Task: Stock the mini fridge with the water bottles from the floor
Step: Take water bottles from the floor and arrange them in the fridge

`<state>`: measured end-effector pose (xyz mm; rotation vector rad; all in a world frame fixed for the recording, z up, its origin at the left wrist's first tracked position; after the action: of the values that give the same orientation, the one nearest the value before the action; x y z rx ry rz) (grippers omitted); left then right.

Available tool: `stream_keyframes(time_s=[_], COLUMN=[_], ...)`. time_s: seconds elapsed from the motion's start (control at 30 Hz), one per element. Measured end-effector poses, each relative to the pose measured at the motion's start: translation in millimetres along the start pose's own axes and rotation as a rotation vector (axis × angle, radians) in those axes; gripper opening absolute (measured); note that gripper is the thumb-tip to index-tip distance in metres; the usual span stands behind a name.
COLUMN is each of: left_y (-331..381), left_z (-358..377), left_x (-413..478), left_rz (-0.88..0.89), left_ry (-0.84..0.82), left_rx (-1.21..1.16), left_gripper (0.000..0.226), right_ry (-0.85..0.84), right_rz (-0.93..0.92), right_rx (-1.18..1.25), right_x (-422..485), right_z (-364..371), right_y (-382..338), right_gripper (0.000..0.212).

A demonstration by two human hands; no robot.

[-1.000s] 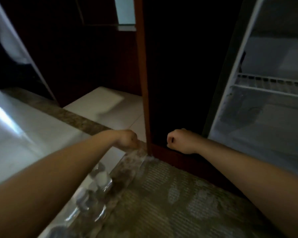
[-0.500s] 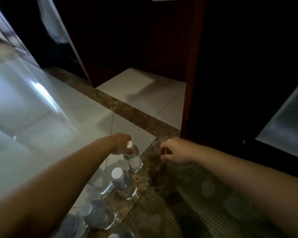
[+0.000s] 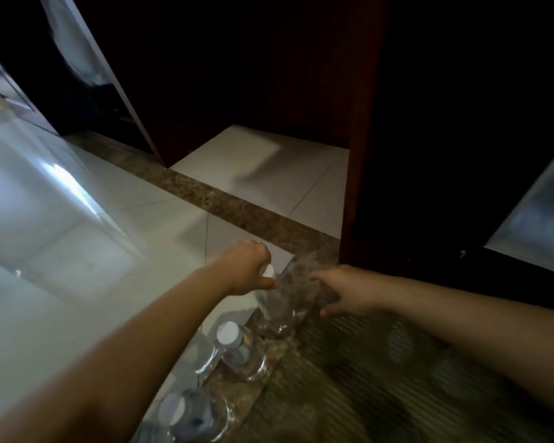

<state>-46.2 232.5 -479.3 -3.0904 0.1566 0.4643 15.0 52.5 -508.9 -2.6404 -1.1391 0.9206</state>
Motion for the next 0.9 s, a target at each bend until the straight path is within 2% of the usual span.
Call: stream_keyframes(time_s=[0.13, 0.27, 0.37, 0.47, 0.6, 0.77, 0.9], left_y=[22, 44, 65, 86, 120, 166, 210], left_z=[-30, -71, -102, -128, -156, -182, -195], left_x=[2, 5, 9, 13, 24, 39, 66], left_rz=[0.110, 0.230, 0.294, 0.366, 0.443, 0.535, 0.579], left_ry=[0.114, 0.217, 0.277, 0.316, 0.307, 0.276, 0.257], left_rx=[-0.083, -0.111, -0.137, -0.117, -0.120, -0.136, -0.113], left_gripper=[0.033, 0.033, 0.035, 0.030, 0.028, 0.023, 0.028], right_ry=[0.044, 0.164, 0.352, 0.422, 0.532, 0.683, 0.769], right_rz=[-0.015, -0.083, -0.106, -0.091, -0.031, 0.093, 0.206], right_rx=[0.116, 0.324, 0.400, 0.499, 0.399, 0.203, 0.143], right_x=[-15, -26, -43, -64, -93, -124, -153], right_z=[-1, -9, -26, -41, -55, -68, -76], right_y=[18, 34, 48, 60, 83, 118, 155], right_gripper=[0.089, 0.098, 0.093, 0.084, 0.076, 0.078, 0.079])
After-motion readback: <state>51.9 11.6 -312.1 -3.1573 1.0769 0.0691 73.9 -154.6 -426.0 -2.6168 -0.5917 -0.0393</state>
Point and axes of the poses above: each hand's wrist, its own x-axis towards the middle knuckle, its own z-axis out of the palm, y = z × x, the point moved 1 cm from there along x, towards the middle knuckle, and after that the axes turned 8 degrees about z, right-handed, at the moved point
